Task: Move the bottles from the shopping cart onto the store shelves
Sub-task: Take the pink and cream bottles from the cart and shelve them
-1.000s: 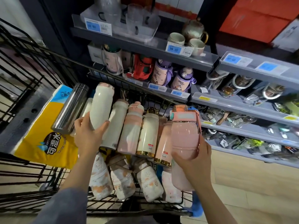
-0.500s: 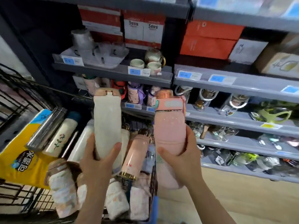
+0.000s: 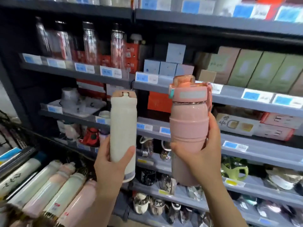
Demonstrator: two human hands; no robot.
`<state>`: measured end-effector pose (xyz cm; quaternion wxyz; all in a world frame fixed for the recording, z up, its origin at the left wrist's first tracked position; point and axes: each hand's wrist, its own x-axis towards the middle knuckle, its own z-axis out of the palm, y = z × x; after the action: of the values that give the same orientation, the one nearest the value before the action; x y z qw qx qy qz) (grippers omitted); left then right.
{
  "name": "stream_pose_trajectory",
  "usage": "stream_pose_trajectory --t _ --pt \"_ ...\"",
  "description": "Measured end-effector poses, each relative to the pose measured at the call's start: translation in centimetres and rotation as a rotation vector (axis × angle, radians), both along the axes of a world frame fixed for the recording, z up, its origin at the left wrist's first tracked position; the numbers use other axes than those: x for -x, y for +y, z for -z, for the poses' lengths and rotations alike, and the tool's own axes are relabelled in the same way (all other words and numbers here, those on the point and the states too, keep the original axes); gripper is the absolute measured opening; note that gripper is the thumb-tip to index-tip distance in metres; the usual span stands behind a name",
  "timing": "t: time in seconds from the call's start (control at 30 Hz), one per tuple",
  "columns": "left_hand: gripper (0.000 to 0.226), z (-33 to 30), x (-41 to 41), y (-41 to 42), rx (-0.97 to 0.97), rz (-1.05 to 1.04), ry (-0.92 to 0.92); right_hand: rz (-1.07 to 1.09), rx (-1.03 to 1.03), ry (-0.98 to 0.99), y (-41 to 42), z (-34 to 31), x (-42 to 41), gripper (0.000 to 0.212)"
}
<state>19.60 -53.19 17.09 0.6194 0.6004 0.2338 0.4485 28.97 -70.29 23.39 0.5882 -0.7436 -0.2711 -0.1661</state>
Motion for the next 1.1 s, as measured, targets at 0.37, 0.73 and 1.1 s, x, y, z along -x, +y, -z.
stream_pose_trajectory --t 0.37,0.73,1.1 --pt "0.059 -11.7 -8.2 3.5 -0.099 -0.114 -0.299 0.038 -0.162 -0.360 4.1 -17.0 -7.9 0.102" --pt "0.060 -18.9 -16.0 13.7 -0.147 -0.102 -0.487 0.019 -0.349 -0.470 18.6 -36.8 -17.7 0.114" --pt "0.061 -16.2 -17.7 16.8 -0.082 -0.121 -0.470 0.212 -0.278 -0.495 27.7 -37.4 -25.4 0.127"
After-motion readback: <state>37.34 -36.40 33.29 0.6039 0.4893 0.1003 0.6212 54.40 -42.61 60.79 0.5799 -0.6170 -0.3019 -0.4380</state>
